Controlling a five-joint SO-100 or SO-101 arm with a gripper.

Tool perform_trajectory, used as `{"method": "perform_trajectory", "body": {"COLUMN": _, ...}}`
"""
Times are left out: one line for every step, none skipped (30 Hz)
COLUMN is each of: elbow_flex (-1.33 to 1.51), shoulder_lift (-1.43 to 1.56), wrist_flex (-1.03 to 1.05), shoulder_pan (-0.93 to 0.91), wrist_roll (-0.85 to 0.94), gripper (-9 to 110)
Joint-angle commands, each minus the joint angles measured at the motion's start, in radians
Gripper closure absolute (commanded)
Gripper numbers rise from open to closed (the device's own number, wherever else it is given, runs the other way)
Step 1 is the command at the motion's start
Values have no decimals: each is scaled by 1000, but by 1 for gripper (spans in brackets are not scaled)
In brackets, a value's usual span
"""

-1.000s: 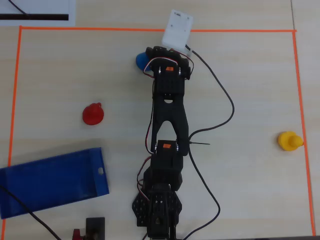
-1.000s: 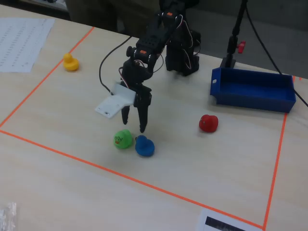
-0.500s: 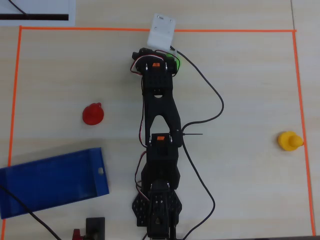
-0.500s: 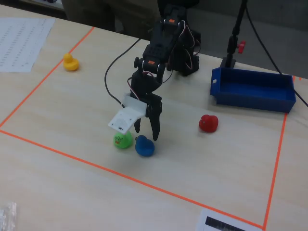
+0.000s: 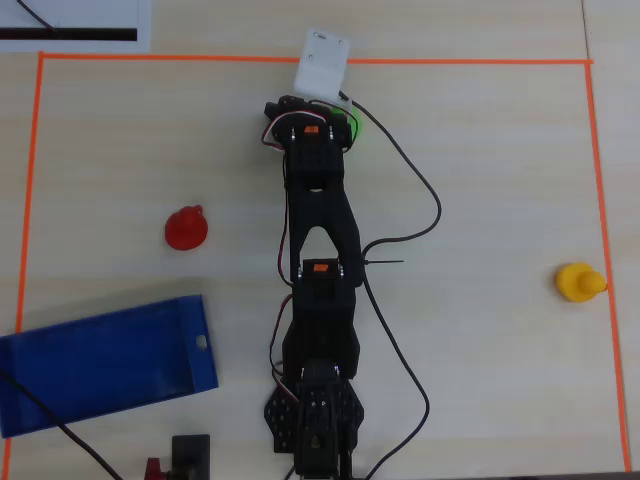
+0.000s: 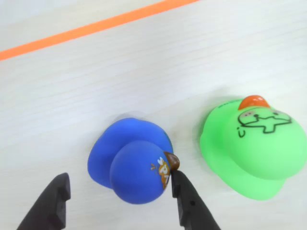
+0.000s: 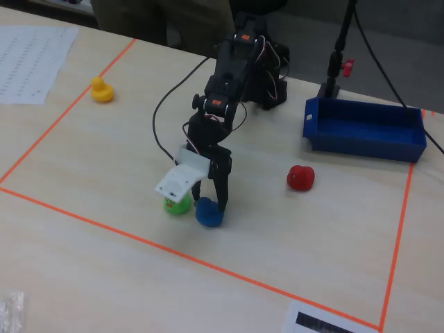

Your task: Grasp blue duck and put it into box.

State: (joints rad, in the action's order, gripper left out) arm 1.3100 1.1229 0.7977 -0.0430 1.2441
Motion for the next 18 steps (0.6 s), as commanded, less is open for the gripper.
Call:
{"method": "perform_trajectory", "body": {"elbow_flex": -17, "shoulder_lift": -5, "wrist_flex": -34, "shoulder_pan": -15, "wrist_roll": 5, "gripper": 74}}
{"method": "perform_trajectory", "body": {"elbow_flex": -17, "shoulder_lift": -8, "wrist_flex": -34, "shoulder_pan": -15, "wrist_roll": 5, "gripper": 75}}
{"method": "perform_trajectory", "body": {"elbow_flex": -17, "shoulder_lift": -14, "wrist_flex": -34, "shoulder_pan": -15, "wrist_roll": 5, "gripper": 75}}
{"method": "perform_trajectory", "body": {"elbow_flex": -15, "shoulder_lift": -20, "wrist_flex": -38, "shoulder_pan": -14, "wrist_roll": 2, "gripper": 76}}
{"method": "perform_trajectory", "body": {"elbow_flex": -12, "shoulder_lift": -26, "wrist_flex": -49, "shoulder_pan": -12, "wrist_roll": -2, "gripper": 76}}
{"method": "perform_trajectory", "body": {"elbow_flex": -6, "shoulder_lift": -31, "wrist_flex": -63, "shoulder_pan": -12, "wrist_roll": -3, "gripper": 76}}
{"method": "perform_trajectory", "body": {"elbow_flex": -5, "shoulder_lift": -35, "wrist_flex": -72, "shoulder_pan": -11, "wrist_roll": -5, "gripper": 78}}
{"method": "perform_trajectory", "body": {"elbow_flex": -5, "shoulder_lift": -40, "wrist_flex": -75, "shoulder_pan": -11, "wrist_roll": -6, "gripper": 83}}
{"method": "perform_trajectory", "body": {"elbow_flex": -3, "shoulder_lift": -41, "wrist_flex": -78, "shoulder_pan": -9, "wrist_roll": -12, "gripper": 89}}
{"method": "perform_trajectory", "body": {"elbow_flex": 0, "shoulder_lift": -41, "wrist_flex": -84, "shoulder_pan": -9, "wrist_roll": -15, "gripper": 98}}
{"method": "perform_trajectory", "body": {"elbow_flex": 3, "shoulder_lift": -41, "wrist_flex": -89, "shoulder_pan": -9, "wrist_roll": -20, "gripper": 101}}
{"method": "perform_trajectory", "body": {"elbow_flex": 5, "shoulder_lift": -40, "wrist_flex": -89, "shoulder_pan": -9, "wrist_roll": -21, "gripper": 101}}
{"method": "perform_trajectory", "body": {"elbow_flex": 5, "shoulder_lift": -37, "wrist_flex": -89, "shoulder_pan": -11, "wrist_roll": -25, "gripper": 101}}
{"method": "perform_trajectory", "body": {"elbow_flex": 6, "shoulder_lift": -29, "wrist_flex": -89, "shoulder_pan": -14, "wrist_roll": -35, "gripper": 101}}
{"method": "perform_trajectory", "body": {"elbow_flex": 6, "shoulder_lift": -20, "wrist_flex": -87, "shoulder_pan": -15, "wrist_roll": -46, "gripper": 101}}
{"method": "perform_trajectory", "body": {"elbow_flex": 6, "shoulder_lift": -5, "wrist_flex": -84, "shoulder_pan": -18, "wrist_roll": -63, "gripper": 101}}
{"method": "perform_trajectory", "body": {"elbow_flex": 6, "shoulder_lift": 17, "wrist_flex": -78, "shoulder_pan": -20, "wrist_roll": -83, "gripper": 101}}
{"method": "perform_trajectory", "body": {"elbow_flex": 3, "shoulder_lift": 48, "wrist_flex": -61, "shoulder_pan": -21, "wrist_roll": -106, "gripper": 101}}
